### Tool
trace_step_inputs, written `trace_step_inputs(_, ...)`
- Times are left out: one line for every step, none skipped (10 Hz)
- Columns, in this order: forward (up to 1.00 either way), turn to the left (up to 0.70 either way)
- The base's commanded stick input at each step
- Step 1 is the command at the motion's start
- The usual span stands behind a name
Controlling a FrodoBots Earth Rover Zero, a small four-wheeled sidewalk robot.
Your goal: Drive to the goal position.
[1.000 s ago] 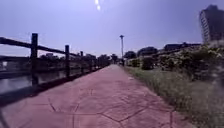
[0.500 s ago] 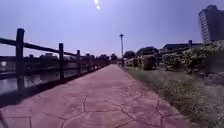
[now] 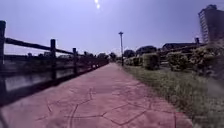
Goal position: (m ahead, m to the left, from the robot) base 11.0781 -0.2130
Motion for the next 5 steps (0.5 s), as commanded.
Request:
trace_step_inputs(1.0, 0.01)
trace_step_inputs(1.0, 0.01)
trace_step_inputs(1.0, 0.01)
trace_step_inputs(1.0, 0.01)
trace_step_inputs(1.0, 0.01)
